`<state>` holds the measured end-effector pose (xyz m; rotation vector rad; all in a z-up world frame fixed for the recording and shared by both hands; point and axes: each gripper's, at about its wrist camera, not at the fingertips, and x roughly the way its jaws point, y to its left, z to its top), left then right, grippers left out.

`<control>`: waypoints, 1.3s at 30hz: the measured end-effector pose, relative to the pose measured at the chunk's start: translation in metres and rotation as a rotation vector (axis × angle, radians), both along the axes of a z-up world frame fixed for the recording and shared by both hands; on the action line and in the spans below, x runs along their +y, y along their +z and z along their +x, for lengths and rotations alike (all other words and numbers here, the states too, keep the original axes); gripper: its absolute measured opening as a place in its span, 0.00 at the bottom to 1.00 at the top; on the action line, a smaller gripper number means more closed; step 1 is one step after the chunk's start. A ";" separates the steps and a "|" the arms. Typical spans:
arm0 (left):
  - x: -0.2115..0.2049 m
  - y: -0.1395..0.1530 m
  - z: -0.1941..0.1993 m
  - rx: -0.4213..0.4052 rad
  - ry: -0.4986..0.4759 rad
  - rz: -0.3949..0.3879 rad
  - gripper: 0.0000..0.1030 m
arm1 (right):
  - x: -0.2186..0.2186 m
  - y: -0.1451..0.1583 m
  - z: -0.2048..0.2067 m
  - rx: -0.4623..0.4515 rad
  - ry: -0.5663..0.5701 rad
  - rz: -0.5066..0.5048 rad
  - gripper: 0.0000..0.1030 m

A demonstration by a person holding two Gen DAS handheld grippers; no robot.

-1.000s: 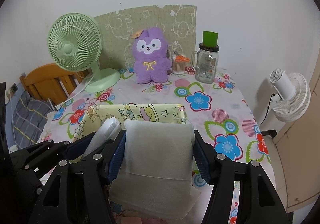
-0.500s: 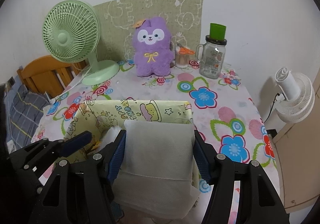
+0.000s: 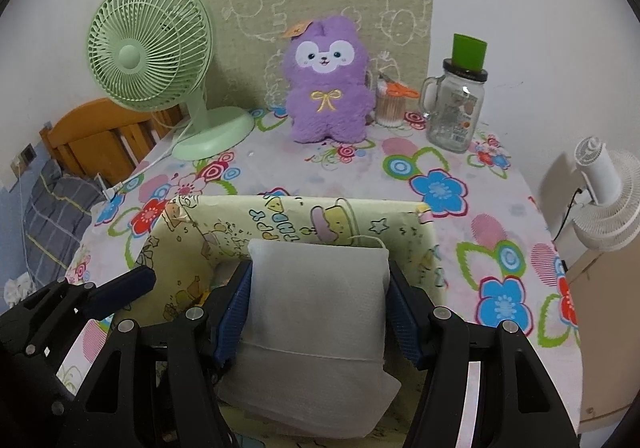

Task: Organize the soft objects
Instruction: 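Lower both white items into the box and open both tools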

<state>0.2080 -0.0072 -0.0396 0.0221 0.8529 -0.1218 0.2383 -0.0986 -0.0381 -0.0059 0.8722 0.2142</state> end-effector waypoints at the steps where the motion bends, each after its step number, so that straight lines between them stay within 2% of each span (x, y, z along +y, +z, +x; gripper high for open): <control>1: 0.000 0.000 -0.001 -0.002 -0.003 0.004 0.68 | 0.001 -0.001 0.001 0.000 0.002 -0.003 0.64; 5: -0.001 0.000 -0.001 -0.001 -0.009 0.010 0.70 | 0.006 -0.004 0.003 -0.005 0.008 -0.014 0.66; 12: -0.007 0.000 -0.004 0.005 -0.026 0.019 0.79 | 0.002 -0.003 0.001 0.010 0.013 0.014 0.80; 14: -0.009 -0.001 -0.006 0.006 -0.029 0.018 0.83 | 0.002 -0.003 -0.001 0.017 0.014 0.005 0.80; 19: -0.014 -0.002 -0.011 0.018 -0.026 0.021 0.85 | -0.002 -0.003 -0.009 0.020 0.015 -0.021 0.81; 26: -0.018 0.006 -0.027 -0.007 -0.022 0.020 0.89 | -0.010 0.006 -0.027 -0.001 0.011 -0.012 0.81; 39: -0.019 0.018 -0.053 -0.036 -0.021 0.021 0.92 | -0.015 0.023 -0.059 -0.050 -0.001 -0.008 0.81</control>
